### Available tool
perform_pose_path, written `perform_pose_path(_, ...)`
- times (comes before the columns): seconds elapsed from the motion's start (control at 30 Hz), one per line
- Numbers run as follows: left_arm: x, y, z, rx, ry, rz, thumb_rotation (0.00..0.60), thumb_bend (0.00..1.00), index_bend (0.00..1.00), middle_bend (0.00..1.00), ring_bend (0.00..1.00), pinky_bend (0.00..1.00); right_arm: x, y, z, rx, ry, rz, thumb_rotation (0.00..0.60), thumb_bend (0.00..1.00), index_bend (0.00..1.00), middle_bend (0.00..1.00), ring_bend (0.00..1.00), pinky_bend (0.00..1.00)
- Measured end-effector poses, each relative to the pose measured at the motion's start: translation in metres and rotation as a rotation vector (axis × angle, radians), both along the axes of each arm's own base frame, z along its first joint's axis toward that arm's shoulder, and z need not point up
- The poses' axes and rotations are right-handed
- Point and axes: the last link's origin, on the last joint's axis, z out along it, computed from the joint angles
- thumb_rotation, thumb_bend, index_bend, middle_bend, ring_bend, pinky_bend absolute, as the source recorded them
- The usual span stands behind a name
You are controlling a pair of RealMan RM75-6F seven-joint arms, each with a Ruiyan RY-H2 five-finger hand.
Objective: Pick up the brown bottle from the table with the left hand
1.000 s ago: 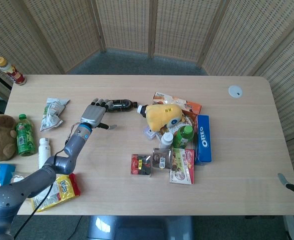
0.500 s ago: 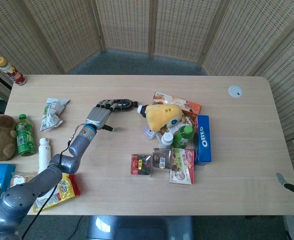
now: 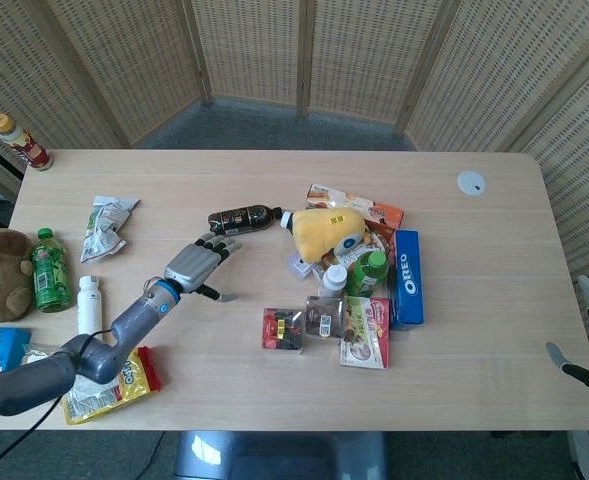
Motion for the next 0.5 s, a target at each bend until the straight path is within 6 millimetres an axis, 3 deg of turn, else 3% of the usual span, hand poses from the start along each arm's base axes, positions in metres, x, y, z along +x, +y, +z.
perform_pose_path(0.1, -0.007, -0.018, 0.026, 0.022, -0.031, 0.003, 0.256, 0.21, 0.00, 0.00, 0.00, 0.00, 0.001, 0.001, -0.001, 0.005, -0.005, 0.003, 0.583, 0.21, 0.00, 0.00, 0.00, 0.00)
perform_pose_path(0.2, -0.012, -0.022, 0.047, 0.090, -0.057, 0.004, 0.255, 0.21, 0.00, 0.00, 0.00, 0.00, 0.001, 0.003, -0.002, 0.004, -0.008, 0.005, 0.585, 0.21, 0.00, 0.00, 0.00, 0.00)
perform_pose_path(0.3, -0.015, -0.018, 0.047, 0.124, -0.057, 0.013, 0.258, 0.21, 0.00, 0.00, 0.00, 0.00, 0.001, 0.006, -0.001, -0.002, -0.009, 0.003, 0.588, 0.20, 0.00, 0.00, 0.00, 0.00)
perform_pose_path(0.5, -0.018, 0.006, 0.026, 0.155, -0.021, 0.040, 0.272, 0.21, 0.00, 0.00, 0.00, 0.00, -0.003, 0.012, 0.005, -0.016, -0.001, -0.019, 0.586, 0.20, 0.00, 0.00, 0.00, 0.00)
